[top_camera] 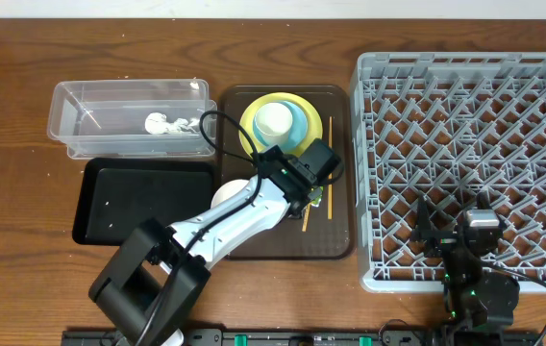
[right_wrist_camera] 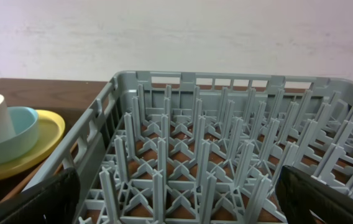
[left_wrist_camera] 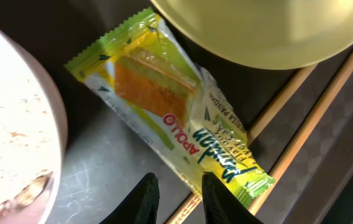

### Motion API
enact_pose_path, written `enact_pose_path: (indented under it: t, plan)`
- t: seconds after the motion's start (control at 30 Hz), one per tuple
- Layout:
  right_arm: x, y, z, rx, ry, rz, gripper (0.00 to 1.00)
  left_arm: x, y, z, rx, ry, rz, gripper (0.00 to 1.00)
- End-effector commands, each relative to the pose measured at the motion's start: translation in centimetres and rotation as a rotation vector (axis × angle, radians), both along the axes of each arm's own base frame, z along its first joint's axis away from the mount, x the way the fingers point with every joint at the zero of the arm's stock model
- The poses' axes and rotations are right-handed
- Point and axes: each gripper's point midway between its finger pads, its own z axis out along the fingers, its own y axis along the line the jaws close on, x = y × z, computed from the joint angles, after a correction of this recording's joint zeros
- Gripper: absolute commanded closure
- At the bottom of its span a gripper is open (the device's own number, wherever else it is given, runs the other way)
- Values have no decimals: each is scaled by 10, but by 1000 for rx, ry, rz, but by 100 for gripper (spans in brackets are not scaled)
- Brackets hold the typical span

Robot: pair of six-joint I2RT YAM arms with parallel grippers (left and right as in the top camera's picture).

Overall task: Sort waste into correct bins and load items into the dishwasher rack
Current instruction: 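Lower the left gripper and pinch the cake wrapper's end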

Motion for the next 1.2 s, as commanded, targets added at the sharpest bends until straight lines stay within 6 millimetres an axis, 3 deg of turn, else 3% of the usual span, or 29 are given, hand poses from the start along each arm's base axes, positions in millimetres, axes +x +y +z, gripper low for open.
enact_pose_path:
  t: [0.0,0.73,1.17]
  plan:
    - [0,-1,0,11,-1,-3,1,-2,7,-10,35,4,11,73]
    - [0,-1,0,11,-1,-3,1,-2,7,-19,7,-8,46,71]
    - [0,-1,0,11,-1,-3,1,-1,6,-21,-19,-13,93,62]
